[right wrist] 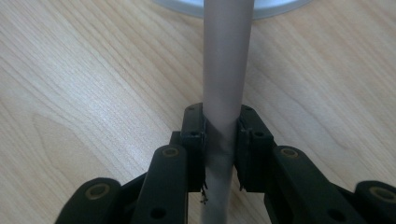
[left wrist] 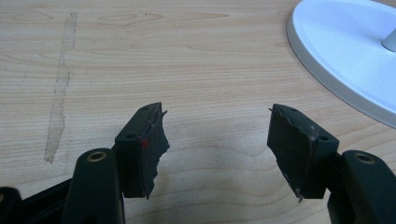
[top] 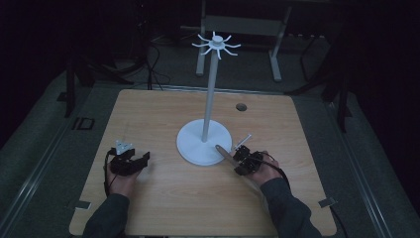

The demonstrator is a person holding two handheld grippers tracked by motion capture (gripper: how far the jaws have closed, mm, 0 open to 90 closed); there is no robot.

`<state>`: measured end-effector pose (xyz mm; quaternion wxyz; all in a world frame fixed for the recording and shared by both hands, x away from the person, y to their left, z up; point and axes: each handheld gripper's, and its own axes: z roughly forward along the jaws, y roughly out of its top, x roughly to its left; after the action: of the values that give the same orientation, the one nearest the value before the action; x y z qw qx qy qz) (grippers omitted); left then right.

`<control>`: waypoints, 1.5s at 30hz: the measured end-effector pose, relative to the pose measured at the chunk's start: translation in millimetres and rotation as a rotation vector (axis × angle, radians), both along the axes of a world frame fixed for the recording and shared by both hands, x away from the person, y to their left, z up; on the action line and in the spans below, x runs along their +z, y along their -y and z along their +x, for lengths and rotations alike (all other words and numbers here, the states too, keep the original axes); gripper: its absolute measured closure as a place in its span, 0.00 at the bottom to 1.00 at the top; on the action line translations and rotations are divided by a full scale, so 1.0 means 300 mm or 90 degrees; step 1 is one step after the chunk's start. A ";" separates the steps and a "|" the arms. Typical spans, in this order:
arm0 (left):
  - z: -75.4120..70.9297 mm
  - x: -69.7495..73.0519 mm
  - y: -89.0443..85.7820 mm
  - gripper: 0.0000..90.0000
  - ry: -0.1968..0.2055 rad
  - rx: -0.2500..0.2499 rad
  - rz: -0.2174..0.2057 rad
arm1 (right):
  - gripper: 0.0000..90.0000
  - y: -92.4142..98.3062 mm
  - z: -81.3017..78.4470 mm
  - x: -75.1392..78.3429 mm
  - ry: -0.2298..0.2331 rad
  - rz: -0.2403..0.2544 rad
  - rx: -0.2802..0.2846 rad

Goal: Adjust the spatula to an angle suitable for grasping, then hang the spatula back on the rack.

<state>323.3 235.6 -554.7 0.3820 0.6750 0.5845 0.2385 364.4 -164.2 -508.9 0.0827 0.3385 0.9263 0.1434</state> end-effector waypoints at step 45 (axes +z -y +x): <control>0.001 -0.002 0.006 0.41 -0.003 -0.004 0.003 | 0.84 0.192 -0.083 0.223 0.243 0.217 -0.087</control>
<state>323.6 233.9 -555.4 0.3800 0.6781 0.5828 0.2368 339.5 -221.8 -442.1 0.2068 0.3760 0.8315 0.3529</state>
